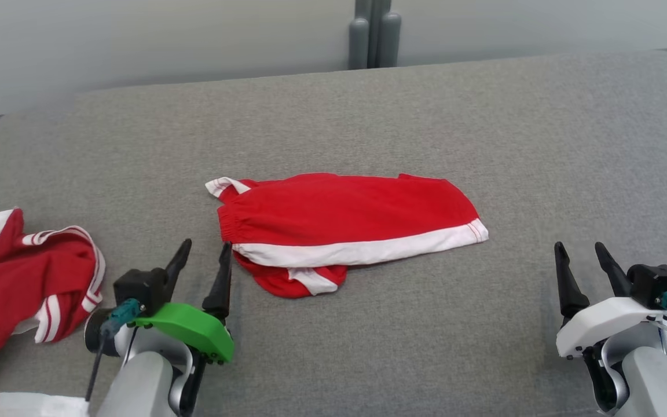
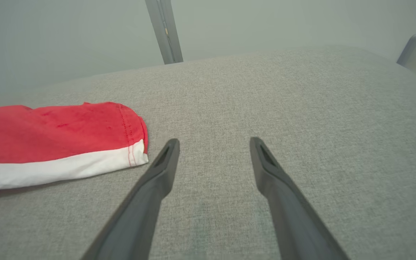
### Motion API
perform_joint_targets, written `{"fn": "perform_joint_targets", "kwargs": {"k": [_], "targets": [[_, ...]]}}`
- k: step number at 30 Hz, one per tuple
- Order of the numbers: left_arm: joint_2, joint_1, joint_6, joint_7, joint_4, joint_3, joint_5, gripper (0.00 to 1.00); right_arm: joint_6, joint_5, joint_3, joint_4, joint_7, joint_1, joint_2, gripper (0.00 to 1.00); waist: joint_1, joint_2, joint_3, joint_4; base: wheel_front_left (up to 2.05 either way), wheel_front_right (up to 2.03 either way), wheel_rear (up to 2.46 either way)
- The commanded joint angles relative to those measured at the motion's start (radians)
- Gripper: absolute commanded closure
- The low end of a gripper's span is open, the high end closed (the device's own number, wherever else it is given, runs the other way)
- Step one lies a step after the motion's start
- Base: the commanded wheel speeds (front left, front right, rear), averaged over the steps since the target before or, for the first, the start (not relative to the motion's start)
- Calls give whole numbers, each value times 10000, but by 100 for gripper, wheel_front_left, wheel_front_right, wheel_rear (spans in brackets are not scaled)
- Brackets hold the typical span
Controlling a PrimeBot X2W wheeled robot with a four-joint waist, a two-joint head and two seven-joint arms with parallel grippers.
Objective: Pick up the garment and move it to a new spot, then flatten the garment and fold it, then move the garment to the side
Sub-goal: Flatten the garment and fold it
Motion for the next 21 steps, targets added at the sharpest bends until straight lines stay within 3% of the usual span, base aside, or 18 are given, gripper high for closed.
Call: {"fn": "perform_joint_targets", "kwargs": {"k": [1,16,17,18,20,21], "targets": [[171,-324,-26,-5,201,145,-159,0,-14,48,70,-84,-30,-120,-35,0,0,0,506,-704,0,0,0],[537,-1245,-26,-4,1075,-326,-1666,0,-14,144,301,-129,-30,-299,37,0,0,0,855,-1118,0,0,0],[555,-1242,-26,-4,972,-417,-1675,12,-14,144,302,-139,-30,-305,46,0,0,0,861,-1102,0,0,0],[568,-1233,-26,-4,846,-517,-1643,53,-14,155,305,-151,-30,-307,45,0,0,0,863,-1079,0,0,0],[637,-1207,-26,-4,506,-577,-1559,100,-14,175,326,-150,-30,-328,47,0,0,0,867,-1028,0,0,0],[652,-1193,-26,-6,251,-642,-1507,100,-14,182,347,-142,-30,-335,46,0,0,0,869,-1003,0,0,0]]}}
